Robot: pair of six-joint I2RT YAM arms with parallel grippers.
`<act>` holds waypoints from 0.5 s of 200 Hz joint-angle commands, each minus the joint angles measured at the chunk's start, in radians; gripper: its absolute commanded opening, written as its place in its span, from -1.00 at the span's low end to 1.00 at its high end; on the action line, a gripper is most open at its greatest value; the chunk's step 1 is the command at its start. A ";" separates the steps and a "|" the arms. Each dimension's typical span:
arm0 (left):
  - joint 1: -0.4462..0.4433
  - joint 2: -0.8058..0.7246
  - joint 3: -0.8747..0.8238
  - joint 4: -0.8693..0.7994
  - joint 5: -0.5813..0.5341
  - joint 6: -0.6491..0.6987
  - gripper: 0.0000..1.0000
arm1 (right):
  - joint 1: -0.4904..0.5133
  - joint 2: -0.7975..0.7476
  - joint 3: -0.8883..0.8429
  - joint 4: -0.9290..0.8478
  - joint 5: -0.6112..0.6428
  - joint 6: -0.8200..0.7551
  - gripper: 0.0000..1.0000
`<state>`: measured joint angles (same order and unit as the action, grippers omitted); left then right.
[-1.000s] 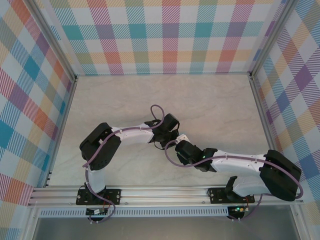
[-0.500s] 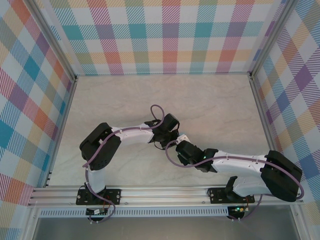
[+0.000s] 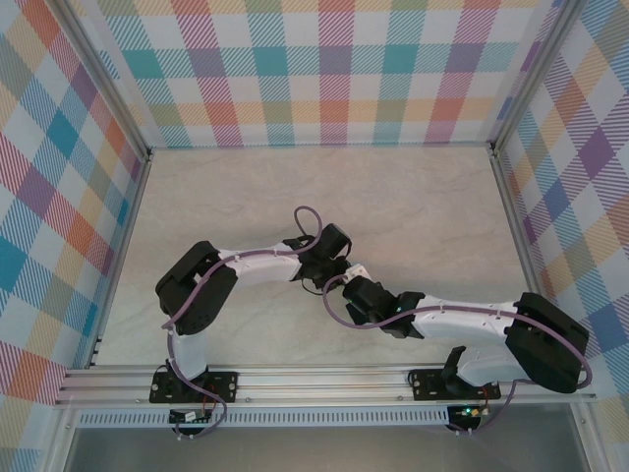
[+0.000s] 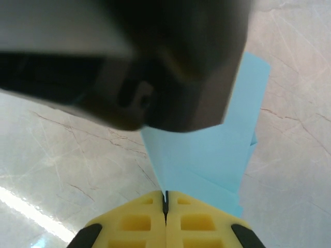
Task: Fold a paper plane with a square sheet of paper (pick it up from the middle)
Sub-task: Fold the wing for the fifth time at the center of the table.
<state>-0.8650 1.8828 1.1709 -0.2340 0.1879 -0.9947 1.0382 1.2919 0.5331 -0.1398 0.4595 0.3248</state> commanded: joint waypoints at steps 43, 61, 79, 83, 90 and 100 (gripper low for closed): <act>0.053 -0.270 -0.135 -0.014 -0.098 -0.002 0.29 | -0.050 0.020 -0.013 0.122 -0.223 0.162 -0.96; 0.056 -0.328 -0.176 -0.014 -0.142 -0.013 0.32 | -0.072 0.036 -0.031 0.194 -0.289 0.192 -0.95; 0.055 -0.369 -0.209 -0.011 -0.168 -0.022 0.34 | -0.082 0.060 -0.024 0.198 -0.292 0.209 -0.95; 0.057 -0.374 -0.213 -0.010 -0.173 -0.024 0.34 | -0.082 0.062 -0.024 0.196 -0.286 0.212 -0.95; 0.057 -0.381 -0.221 -0.007 -0.174 -0.025 0.34 | -0.084 0.064 -0.029 0.201 -0.279 0.212 -0.95; 0.056 -0.381 -0.226 0.008 -0.164 -0.011 0.36 | -0.084 0.060 -0.029 0.193 -0.271 0.199 -0.94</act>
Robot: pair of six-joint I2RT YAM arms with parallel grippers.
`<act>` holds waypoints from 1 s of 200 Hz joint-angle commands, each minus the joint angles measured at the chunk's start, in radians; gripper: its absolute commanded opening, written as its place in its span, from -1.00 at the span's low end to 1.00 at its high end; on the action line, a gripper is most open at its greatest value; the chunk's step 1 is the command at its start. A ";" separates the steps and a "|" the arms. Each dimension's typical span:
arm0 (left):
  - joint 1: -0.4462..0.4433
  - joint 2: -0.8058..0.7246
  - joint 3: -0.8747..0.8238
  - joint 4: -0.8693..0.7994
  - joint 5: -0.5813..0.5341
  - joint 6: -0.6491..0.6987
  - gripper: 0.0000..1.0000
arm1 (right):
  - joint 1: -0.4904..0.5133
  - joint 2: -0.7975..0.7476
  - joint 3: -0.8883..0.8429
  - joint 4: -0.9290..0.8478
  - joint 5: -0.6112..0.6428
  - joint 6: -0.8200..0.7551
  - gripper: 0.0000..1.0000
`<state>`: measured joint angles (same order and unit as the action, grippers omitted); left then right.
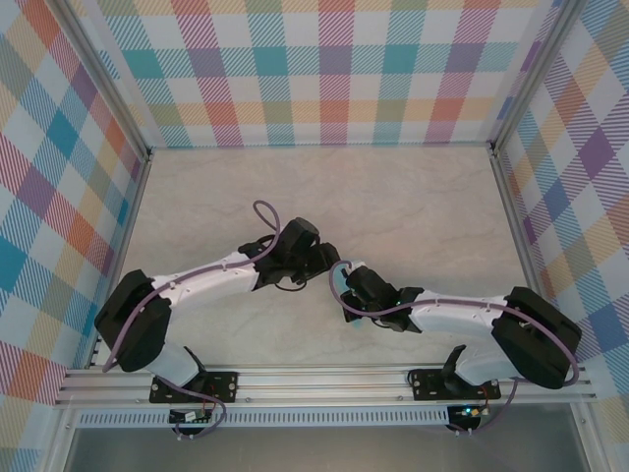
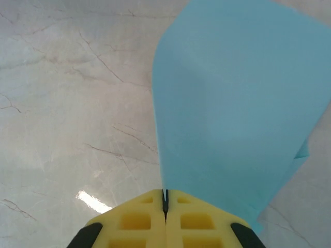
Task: Fold a paper plane with a square sheet of paper (pick it up from the middle)
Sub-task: Fold the wing for the fifth time at the center of the table.
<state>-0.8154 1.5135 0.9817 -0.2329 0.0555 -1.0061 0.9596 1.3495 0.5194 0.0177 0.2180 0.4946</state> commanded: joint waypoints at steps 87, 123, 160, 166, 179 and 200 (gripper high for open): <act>0.013 0.211 0.052 0.083 0.131 -0.042 0.42 | -0.002 -0.085 -0.061 0.028 -0.021 -0.168 -0.85; 0.012 0.245 0.038 0.135 0.169 -0.076 0.30 | 0.001 -0.119 -0.078 0.047 -0.017 -0.217 -0.83; 0.013 0.274 0.074 0.134 0.193 -0.064 -0.01 | 0.008 -0.105 -0.072 0.035 -0.007 -0.238 -0.80; 0.011 0.282 0.081 0.132 0.198 -0.059 -0.11 | 0.007 -0.103 -0.066 0.027 -0.004 -0.239 -0.79; 0.012 0.294 0.090 0.118 0.199 -0.052 -0.37 | 0.009 -0.103 -0.053 -0.004 -0.002 -0.228 -0.71; 0.012 0.298 0.094 0.104 0.184 -0.044 -0.82 | 0.012 -0.102 -0.008 -0.120 0.008 -0.167 -0.46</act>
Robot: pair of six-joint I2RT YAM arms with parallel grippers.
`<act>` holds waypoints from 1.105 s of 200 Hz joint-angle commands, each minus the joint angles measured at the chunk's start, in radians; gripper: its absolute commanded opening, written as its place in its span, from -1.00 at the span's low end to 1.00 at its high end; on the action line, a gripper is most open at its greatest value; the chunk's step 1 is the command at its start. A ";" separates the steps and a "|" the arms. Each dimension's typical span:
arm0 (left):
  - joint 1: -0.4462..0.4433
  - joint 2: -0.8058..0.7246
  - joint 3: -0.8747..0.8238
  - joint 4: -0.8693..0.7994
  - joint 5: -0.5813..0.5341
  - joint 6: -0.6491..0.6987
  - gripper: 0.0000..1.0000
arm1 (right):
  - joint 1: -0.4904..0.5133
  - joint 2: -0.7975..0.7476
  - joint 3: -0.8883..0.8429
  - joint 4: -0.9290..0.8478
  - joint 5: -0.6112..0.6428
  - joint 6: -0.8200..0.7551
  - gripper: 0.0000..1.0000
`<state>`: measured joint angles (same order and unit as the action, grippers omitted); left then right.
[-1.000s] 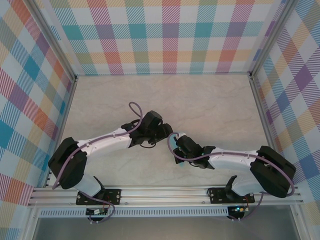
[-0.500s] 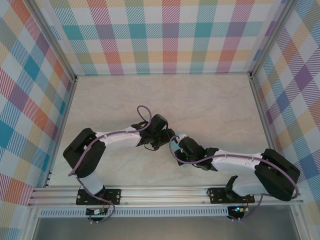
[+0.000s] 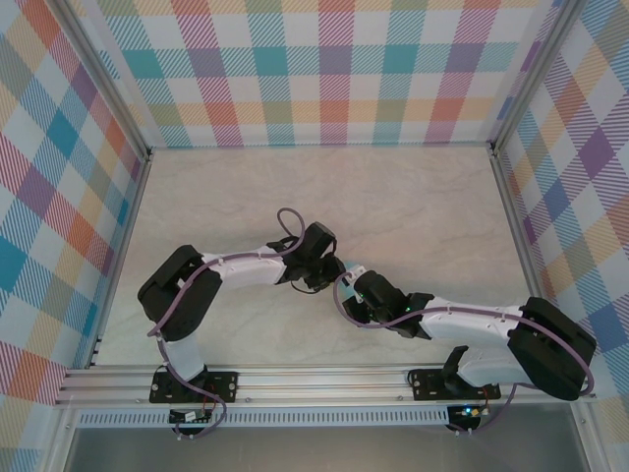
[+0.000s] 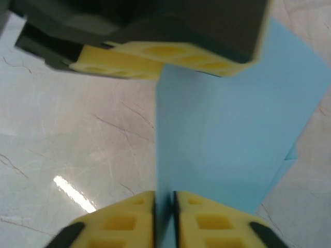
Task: Fold a paper plane with a square sheet of paper (pick it up from the middle)
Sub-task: Fold the wing for the fifth time at the center of the table.
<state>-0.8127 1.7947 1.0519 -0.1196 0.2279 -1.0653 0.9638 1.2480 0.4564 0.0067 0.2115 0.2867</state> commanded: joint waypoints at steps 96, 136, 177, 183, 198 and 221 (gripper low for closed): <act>0.010 0.020 0.061 -0.057 0.014 0.030 -1.00 | 0.172 0.048 0.256 -0.650 0.280 0.316 -0.08; 0.009 0.031 0.071 -0.059 0.021 0.029 -1.00 | 0.205 0.111 0.301 -0.697 0.278 0.344 -0.09; 0.010 0.037 0.079 -0.062 0.026 0.029 -1.00 | 0.217 0.193 0.344 -0.702 0.287 0.374 -0.18; 0.009 0.036 0.079 -0.062 0.027 0.029 -1.00 | 0.217 0.201 0.348 -0.704 0.294 0.377 -0.21; 0.009 0.035 0.078 -0.065 0.027 0.031 -1.00 | 0.218 0.210 0.354 -0.699 0.292 0.373 -0.33; 0.009 0.034 0.077 -0.069 0.026 0.033 -1.00 | 0.220 0.220 0.355 -0.690 0.292 0.371 -0.43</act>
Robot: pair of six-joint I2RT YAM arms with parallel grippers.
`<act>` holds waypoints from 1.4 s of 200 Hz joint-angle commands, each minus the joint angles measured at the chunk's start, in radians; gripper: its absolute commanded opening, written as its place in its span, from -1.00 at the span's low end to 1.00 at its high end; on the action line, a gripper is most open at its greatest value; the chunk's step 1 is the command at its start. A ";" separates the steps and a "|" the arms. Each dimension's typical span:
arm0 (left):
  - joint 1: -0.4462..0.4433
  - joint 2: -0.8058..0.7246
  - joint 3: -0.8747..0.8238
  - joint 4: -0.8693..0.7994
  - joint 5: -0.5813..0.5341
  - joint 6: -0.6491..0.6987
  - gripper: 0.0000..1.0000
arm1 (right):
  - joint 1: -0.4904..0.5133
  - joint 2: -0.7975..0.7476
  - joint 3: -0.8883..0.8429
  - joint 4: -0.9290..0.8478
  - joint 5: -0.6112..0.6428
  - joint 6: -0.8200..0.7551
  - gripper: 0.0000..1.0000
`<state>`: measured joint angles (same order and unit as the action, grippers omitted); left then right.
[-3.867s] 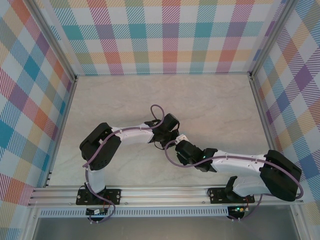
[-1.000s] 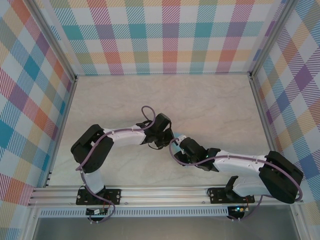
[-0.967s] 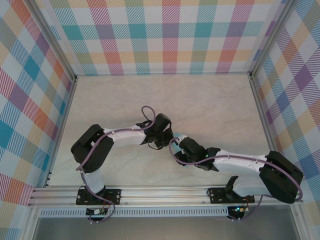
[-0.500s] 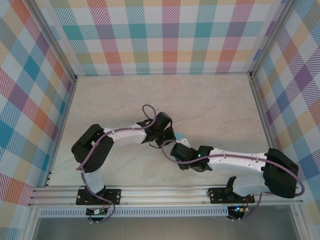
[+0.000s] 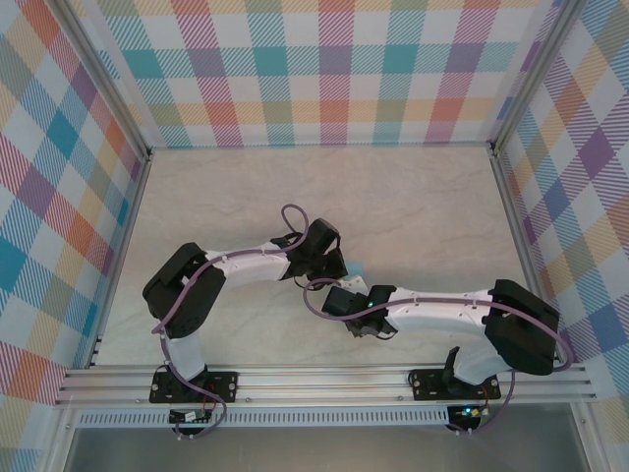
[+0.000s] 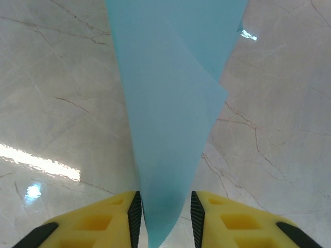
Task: Fold a paper plane with a square sheet of paper (pick it up from the middle)
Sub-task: Fold the wing for the fifth time at the center of the table.
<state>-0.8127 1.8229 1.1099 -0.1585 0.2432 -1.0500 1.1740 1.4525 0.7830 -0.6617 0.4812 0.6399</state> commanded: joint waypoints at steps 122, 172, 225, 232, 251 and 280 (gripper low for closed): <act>0.010 0.002 0.021 -0.047 0.005 0.021 -1.00 | 0.010 0.059 0.043 -0.003 0.002 0.038 -0.86; 0.009 0.005 0.021 -0.058 0.001 0.030 -1.00 | 0.010 0.051 0.069 -0.043 0.006 0.065 -0.55; 0.009 0.007 0.025 -0.064 -0.001 0.032 -1.00 | 0.016 0.044 0.081 -0.068 0.004 0.084 -0.60; 0.010 0.007 0.027 -0.065 0.000 0.031 -1.00 | 0.016 0.048 0.081 -0.071 0.003 0.086 -0.62; 0.009 0.006 0.028 -0.069 -0.001 0.033 -1.00 | 0.016 0.054 0.075 -0.073 0.004 0.096 -0.64; 0.009 0.004 0.030 -0.072 -0.002 0.035 -1.00 | 0.016 0.067 0.071 -0.066 0.001 0.101 -0.72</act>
<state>-0.8127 1.8229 1.1122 -0.1902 0.2428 -1.0302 1.1824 1.5105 0.8459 -0.7017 0.4858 0.7189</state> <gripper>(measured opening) 0.047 0.151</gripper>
